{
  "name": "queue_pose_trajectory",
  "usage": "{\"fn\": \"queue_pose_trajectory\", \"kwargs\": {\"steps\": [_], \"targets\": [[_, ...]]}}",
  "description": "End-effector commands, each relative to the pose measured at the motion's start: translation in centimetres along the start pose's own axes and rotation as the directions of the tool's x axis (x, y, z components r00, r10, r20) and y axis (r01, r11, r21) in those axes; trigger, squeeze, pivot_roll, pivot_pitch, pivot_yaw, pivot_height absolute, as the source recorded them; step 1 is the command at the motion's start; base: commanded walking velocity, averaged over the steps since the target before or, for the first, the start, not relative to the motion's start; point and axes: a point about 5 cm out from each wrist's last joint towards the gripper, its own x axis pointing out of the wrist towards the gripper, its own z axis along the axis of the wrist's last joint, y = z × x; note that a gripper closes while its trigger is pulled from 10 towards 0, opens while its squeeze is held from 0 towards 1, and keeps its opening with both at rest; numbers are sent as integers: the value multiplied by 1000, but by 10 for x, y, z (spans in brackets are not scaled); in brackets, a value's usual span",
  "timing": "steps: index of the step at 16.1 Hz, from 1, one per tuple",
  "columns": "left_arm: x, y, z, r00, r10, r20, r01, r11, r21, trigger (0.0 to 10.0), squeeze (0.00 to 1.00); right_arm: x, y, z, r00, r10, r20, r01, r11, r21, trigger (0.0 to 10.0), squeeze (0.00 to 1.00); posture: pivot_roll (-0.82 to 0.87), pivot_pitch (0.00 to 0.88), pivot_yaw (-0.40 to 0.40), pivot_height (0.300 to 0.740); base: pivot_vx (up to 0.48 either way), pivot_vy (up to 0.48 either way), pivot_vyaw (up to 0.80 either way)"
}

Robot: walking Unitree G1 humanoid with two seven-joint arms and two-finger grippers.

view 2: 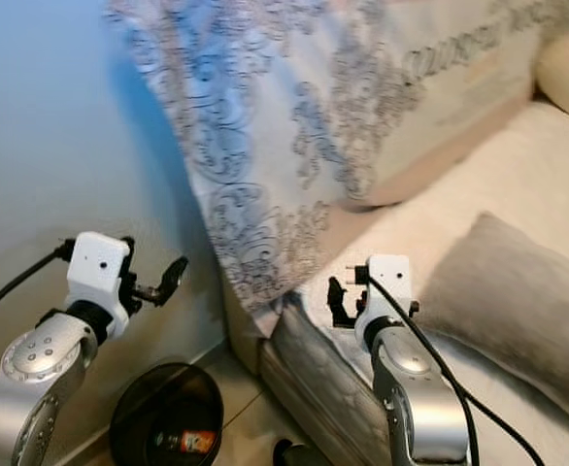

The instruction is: Clean up the room

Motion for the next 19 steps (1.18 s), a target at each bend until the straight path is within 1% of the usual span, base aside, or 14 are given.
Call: {"fn": "queue_pose_trajectory", "kwargs": {"steps": [1,5,6,7,8,9,12,17,19], "targets": [[2,2,0,1000,13,-1,-13,1000,-12,10000,0,0,-4,0,1000,-21,0,21,1000,-11,10000,0,30,0,2,740,0,0,-775],[2,4,-2,999,35,-7,-35,999,-12,10000,0,-1,-6,-2,999,-34,14,34,999,15,10000,0,29,0,1,740,0,0,-775],[2,2,0,999,27,17,-27,1000,4,10000,0,-2,-8,-2,999,-40,21,39,999,28,10000,0,31,0,-2,740,0,0,-775],[2,1,4,998,28,62,-31,998,49,10000,0,-3,-8,-4,999,-41,20,40,999,28,10000,0,32,0,-5,740,0,0,-769],[2,1,4,997,37,67,-41,998,49,10000,0,-3,-8,-4,999,-41,18,41,999,26,10000,0,33,0,-5,740,0,0,-769],[3,2,4,996,52,70,-55,998,35,10000,0,-3,-8,-5,999,-44,17,44,999,24,10000,0,33,0,-6,740,0,0,-769],[2,3,4,997,45,66,-45,999,4,10000,0,-2,-8,-5,999,-47,15,46,999,22,10000,0,32,0,-6,740,0,0,-763],[3,1,3,996,37,75,-37,999,-6,10000,0,-2,-7,-6,999,-48,9,48,999,16,10000,0,34,0,-9,740,0,0,-763],[3,0,5,996,15,93,-13,1000,-21,10000,0,-2,-6,-6,999,-44,9,44,999,12,10000,0,35,0,-9,740,0,0,-763]]}}
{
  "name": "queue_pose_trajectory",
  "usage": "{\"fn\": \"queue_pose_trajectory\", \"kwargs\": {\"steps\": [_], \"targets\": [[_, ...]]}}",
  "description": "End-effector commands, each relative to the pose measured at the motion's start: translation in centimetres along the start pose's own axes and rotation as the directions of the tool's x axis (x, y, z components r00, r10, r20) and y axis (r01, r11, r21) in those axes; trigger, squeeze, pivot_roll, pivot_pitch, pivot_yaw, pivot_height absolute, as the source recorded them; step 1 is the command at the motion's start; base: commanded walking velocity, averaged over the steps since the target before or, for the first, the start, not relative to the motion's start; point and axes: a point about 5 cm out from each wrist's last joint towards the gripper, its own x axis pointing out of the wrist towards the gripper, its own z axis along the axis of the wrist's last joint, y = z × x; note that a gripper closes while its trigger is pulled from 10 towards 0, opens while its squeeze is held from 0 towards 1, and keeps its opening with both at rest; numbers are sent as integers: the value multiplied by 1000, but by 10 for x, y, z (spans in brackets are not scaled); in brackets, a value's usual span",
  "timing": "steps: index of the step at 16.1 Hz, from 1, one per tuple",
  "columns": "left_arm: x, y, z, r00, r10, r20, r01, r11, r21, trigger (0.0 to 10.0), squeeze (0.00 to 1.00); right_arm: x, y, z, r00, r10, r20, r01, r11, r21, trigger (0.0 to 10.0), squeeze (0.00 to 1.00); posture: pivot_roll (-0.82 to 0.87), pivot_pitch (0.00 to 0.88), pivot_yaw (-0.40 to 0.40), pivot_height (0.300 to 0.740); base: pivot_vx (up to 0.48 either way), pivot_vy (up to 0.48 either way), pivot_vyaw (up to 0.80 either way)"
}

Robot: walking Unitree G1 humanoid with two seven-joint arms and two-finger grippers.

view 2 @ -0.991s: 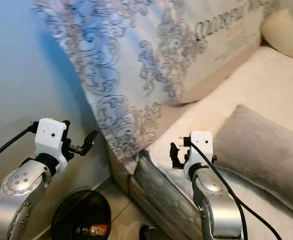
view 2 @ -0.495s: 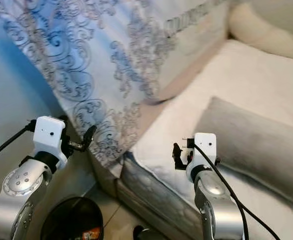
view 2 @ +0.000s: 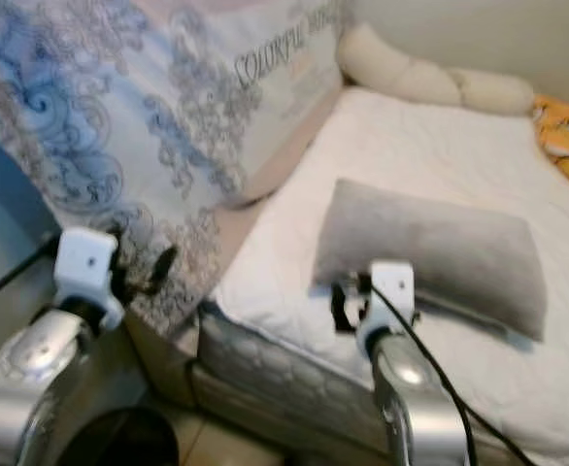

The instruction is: Clean up the room

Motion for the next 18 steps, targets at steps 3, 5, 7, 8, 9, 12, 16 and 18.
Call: {"fn": "queue_pose_trajectory", "kwargs": {"steps": [3,5,7,8,9,12,16,18], "targets": [[2,-3,3,1000,-22,20,22,1000,-8,10000,0,2,-2,7,1000,-6,26,6,1000,-5,10000,0,35,0,-8,740,294,0,-698],[2,-1,4,1000,-20,23,20,1000,-7,10000,0,3,0,7,999,10,32,-10,1000,-5,10000,0,36,0,-7,740,315,0,0],[3,-1,4,1000,-20,22,20,1000,-8,10000,0,4,1,6,999,20,25,-20,1000,-16,10000,0,36,0,-4,740,315,0,0],[3,-1,4,1000,-20,21,20,1000,-7,10000,0,5,1,6,999,24,25,-24,1000,-17,10000,0,37,0,-3,740,322,0,0],[3,-1,4,1000,-22,20,22,1000,-5,10000,0,6,1,7,999,33,29,-33,999,-15,10000,0,37,0,-2,740,319,0,0],[3,0,3,1000,-23,20,23,1000,-4,10000,0,6,2,6,999,47,22,-47,999,1,10000,0,43,0,-5,740,322,0,-263],[3,-1,2,999,-28,17,28,1000,-5,10000,0,6,2,5,999,46,22,-46,999,-8,10000,0,42,0,-6,740,322,0,-583],[4,-2,2,999,-32,17,32,999,-4,10000,0,6,2,5,998,51,26,-51,999,-10,10000,0,38,0,-5,740,322,0,0]]}}
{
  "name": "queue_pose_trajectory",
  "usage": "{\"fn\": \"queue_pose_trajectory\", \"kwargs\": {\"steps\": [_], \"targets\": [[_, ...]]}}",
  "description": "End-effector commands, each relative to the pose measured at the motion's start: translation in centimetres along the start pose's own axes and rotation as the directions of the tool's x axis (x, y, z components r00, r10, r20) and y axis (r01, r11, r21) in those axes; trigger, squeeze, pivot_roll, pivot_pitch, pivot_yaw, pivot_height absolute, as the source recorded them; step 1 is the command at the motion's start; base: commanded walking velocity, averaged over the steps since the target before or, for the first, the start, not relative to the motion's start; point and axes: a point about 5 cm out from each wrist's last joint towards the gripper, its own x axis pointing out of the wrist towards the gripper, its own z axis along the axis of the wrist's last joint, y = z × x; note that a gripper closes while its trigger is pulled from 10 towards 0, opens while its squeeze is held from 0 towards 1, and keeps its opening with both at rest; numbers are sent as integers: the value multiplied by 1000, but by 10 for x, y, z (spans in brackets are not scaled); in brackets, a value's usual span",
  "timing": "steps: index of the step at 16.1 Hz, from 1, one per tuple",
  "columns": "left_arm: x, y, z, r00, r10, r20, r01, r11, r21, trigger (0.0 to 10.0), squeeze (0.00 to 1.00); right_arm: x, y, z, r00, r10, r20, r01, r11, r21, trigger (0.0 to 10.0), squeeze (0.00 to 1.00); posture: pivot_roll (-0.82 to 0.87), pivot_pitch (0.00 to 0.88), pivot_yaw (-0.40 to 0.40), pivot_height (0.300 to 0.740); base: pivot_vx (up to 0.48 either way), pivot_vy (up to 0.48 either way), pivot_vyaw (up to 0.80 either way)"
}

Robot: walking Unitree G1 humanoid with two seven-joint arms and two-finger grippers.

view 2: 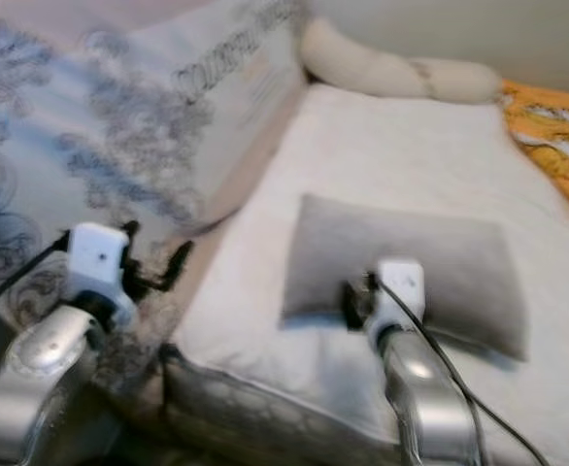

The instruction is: Clean up the room

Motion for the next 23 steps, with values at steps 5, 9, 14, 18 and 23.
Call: {"fn": "queue_pose_trajectory", "kwargs": {"steps": [5,9,14,18,23], "targets": [[8,-9,7,999,-38,31,38,999,-9,10000,0,-1,-9,-2,1000,-16,-5,16,1000,-12,10000,0,36,0,-15,740,311,0,0],[7,-5,4,999,-30,14,30,999,-18,10000,0,-1,-5,1,1000,-4,-7,4,999,-39,10000,0,22,0,-21,740,0,0,0],[10,-4,3,998,-60,-8,60,998,-2,10000,0,-2,-4,-4,1000,-19,-24,18,999,-27,10000,0,15,0,2,740,0,0,0],[22,-3,-2,991,-130,-43,126,989,-79,10000,1000,7,-7,0,1000,-8,-23,7,1000,-29,10000,690,22,0,-20,740,0,0,0],[62,-1,-11,963,-252,-97,231,954,-191,10000,1000,15,-10,3,998,43,-54,-47,995,-84,10000,1000,1,0,-35,740,0,0,0]]}}
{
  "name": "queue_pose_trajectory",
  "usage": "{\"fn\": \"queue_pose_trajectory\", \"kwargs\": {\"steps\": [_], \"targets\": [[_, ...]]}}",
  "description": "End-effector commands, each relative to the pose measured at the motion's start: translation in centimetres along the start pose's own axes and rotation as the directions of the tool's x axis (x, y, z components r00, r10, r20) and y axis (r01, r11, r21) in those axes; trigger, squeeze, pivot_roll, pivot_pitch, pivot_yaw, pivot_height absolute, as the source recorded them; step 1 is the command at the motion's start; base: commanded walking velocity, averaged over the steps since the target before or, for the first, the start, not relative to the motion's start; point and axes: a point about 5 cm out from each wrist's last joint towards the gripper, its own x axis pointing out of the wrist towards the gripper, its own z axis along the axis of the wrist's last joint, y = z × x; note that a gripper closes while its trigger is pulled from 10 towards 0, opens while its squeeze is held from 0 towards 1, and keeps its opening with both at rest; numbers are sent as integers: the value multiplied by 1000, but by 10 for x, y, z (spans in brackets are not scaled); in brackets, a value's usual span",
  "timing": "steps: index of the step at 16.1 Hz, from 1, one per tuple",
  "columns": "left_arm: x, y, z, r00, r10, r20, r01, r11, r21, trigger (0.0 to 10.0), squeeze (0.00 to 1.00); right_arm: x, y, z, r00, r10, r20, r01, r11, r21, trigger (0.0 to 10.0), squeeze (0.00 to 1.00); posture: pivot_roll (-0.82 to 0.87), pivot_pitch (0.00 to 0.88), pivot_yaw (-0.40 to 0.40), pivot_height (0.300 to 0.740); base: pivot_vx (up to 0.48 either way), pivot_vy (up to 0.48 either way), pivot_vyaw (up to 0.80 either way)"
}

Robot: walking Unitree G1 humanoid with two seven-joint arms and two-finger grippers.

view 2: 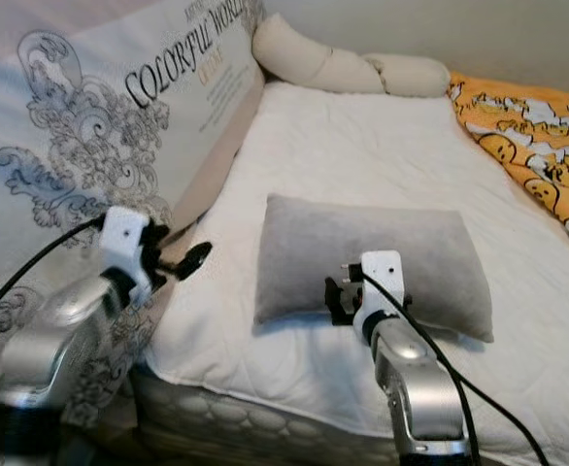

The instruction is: Clean up the room

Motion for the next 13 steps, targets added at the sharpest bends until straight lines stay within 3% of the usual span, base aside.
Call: {"fn": "queue_pose_trajectory", "kwargs": {"steps": [1,3,6,10,11,12,13], "targets": [[7,2,-2,1000,-30,-6,30,998,-52,10000,1000,2,2,3,999,32,-7,-32,999,-15,10000,1000,-7,0,-25,740,0,0,0],[26,4,-11,996,-69,-62,60,989,-136,10000,1000,5,4,0,995,76,-57,-79,996,-50,10000,1000,-31,0,3,740,0,0,0],[42,4,-18,990,-94,-109,68,972,-227,10000,1000,4,-2,-8,985,116,-125,-126,989,-79,10000,1000,-38,0,8,740,0,0,0],[61,2,-37,976,-125,-176,64,947,-315,10000,1000,-2,-26,-6,976,131,-177,-154,980,-125,10000,1000,-96,0,22,740,0,0,0],[64,-4,-41,973,-144,-179,73,932,-354,10000,663,-3,-32,-4,978,112,-175,-135,982,-129,10000,1000,-112,0,28,740,0,0,0],[68,-13,-48,970,-158,-183,76,918,-389,10000,0,-6,-36,-2,981,93,-168,-116,984,-133,10000,1000,-129,0,34,740,0,0,0],[69,-19,-52,968,-164,-188,77,913,-401,10000,0,-8,-37,-1,983,82,-163,-104,986,-131,10000,1000,-151,0,40,740,0,0,0]]}}
